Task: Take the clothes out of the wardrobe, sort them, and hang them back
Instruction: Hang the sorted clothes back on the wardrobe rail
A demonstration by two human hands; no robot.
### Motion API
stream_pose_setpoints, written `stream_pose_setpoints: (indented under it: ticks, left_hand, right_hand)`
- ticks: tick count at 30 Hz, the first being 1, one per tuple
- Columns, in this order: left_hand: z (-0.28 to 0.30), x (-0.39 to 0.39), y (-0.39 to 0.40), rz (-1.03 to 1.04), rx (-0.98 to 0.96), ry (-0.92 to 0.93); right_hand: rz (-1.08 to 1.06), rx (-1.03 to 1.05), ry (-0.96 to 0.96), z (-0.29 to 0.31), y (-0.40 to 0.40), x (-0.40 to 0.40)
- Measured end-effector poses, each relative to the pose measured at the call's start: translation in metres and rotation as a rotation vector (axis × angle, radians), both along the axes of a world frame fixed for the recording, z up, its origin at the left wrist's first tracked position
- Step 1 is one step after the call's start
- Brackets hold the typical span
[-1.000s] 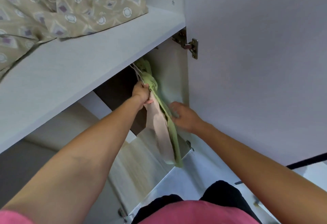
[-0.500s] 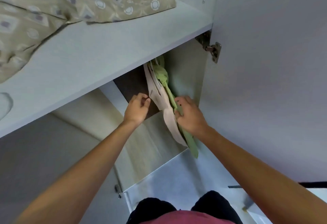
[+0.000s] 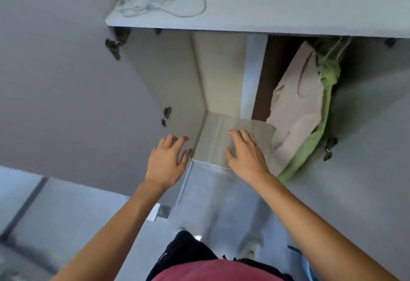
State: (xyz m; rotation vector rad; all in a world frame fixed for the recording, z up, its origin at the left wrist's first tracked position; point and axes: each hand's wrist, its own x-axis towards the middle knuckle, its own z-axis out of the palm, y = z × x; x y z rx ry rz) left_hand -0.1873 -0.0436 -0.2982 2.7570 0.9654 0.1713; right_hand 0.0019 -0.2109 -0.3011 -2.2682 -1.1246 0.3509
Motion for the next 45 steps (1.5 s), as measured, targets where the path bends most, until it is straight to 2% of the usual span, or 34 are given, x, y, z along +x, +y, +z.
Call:
stream_pose_setpoints:
  ticks: [4, 10, 16, 20, 30, 39, 45]
  left_hand:
    - [0.003, -0.124, -0.011, 0.247, -0.023, -0.043]
    - [-0.019, -0.314, -0.04, 0.63, -0.109, -0.105]
    - [-0.027, -0.516, -0.055, 0.965, -0.08, -0.11]
    - [-0.031, -0.622, -0.065, 1.178, -0.089, -0.088]
    - [-0.056, -0.739, -0.024, 1.529, -0.11, -0.108]
    - [-0.029, -0.821, 0.055, 1.858, -0.105, -0.075]
    - [-0.046, -0.887, 0.076, 2.048, -0.15, -0.103]
  right_hand:
    - [0.292, 0.071, -0.002, 0.009, 0.045, -0.099]
    - [0.688, 0.04, 0.025, 0.006, 0.107, -0.274]
    - [0.946, 0.014, 0.043, 0.0, 0.174, -0.456]
    - [1.122, 0.003, 0.022, 0.0, 0.208, -0.559]
    - [1.423, -0.037, 0.015, -0.025, 0.336, -0.717]
    - [1.719, -0.028, -0.013, -0.008, 0.488, -0.875]
    - [1.886, -0.062, 0.005, -0.02, 0.549, -0.997]
